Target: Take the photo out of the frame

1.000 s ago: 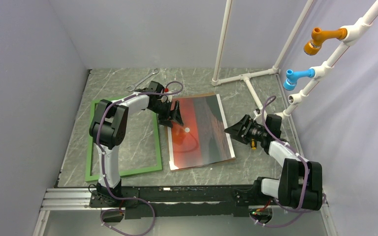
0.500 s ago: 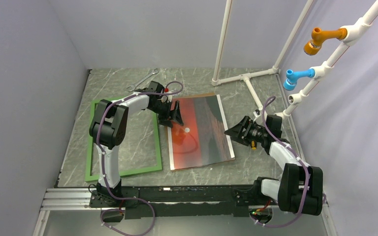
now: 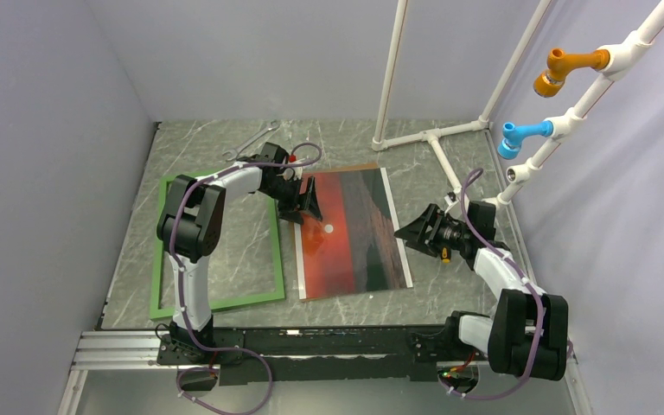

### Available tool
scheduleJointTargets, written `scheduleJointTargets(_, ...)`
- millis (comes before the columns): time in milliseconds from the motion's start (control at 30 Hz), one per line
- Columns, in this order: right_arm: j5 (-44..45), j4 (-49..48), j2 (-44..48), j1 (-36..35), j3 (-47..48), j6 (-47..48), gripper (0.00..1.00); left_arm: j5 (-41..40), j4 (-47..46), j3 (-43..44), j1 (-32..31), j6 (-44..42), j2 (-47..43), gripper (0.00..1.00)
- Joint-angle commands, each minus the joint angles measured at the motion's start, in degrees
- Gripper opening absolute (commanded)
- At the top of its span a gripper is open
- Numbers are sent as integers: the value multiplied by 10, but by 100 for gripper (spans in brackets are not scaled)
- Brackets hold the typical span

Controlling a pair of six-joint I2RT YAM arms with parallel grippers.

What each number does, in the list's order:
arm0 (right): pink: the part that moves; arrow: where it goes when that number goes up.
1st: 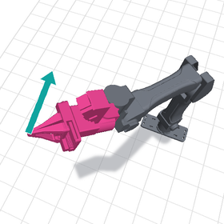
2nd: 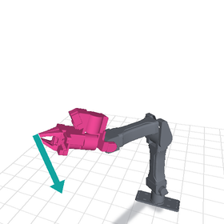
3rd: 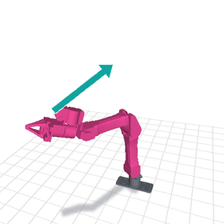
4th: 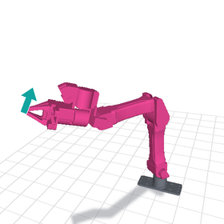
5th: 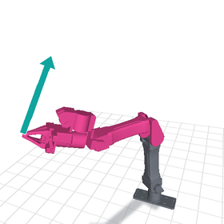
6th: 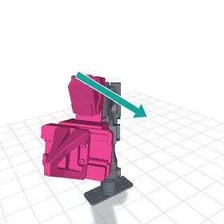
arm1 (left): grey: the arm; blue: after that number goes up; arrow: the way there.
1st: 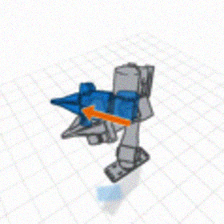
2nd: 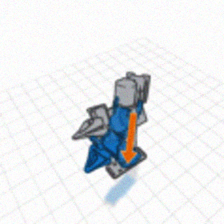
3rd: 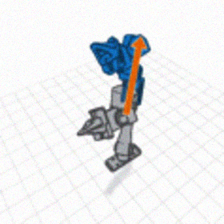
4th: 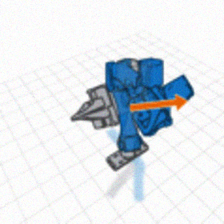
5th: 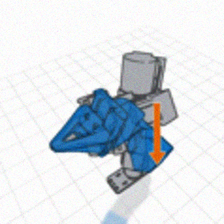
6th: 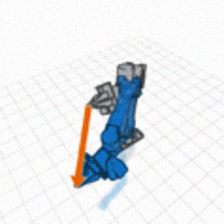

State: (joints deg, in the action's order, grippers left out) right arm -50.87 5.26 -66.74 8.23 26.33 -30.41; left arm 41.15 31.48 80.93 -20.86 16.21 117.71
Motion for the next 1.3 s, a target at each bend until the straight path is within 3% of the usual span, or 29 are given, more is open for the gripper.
scheduleJointTargets(0, -8, -17, 3, 2, 17, -4, 71, -19, 0, 3, -1, -13, 10, 84)
scheduleJointTargets(267, -14, -27, 1, 2, -12, -10, 70, -37, -10, -7, 1, -27, -57, 95)
scheduleJointTargets(467, -23, -37, -20, 2, -29, -13, 70, -45, -18, -18, 2, -36, -107, 98)
scheduleJointTargets(533, 2, -10, -14, 2, -26, -1, 70, -44, -24, -22, 1, -36, -113, 98)
scheduleJointTargets(733, 220, 165, 14, 2, 17, 13, 67, -34, -25, -21, -4, -28, -86, 98)
scheduleJointTargets(1000, 274, 282, 89, 1, 2, -61, 56, -39, -13, -10, -8, -14, -22, 94)
scheduleJointTargets(1267, 246, 290, 155, 1, -52, -84, 54, -46, -5, -8, -8, -13, -8, 94)
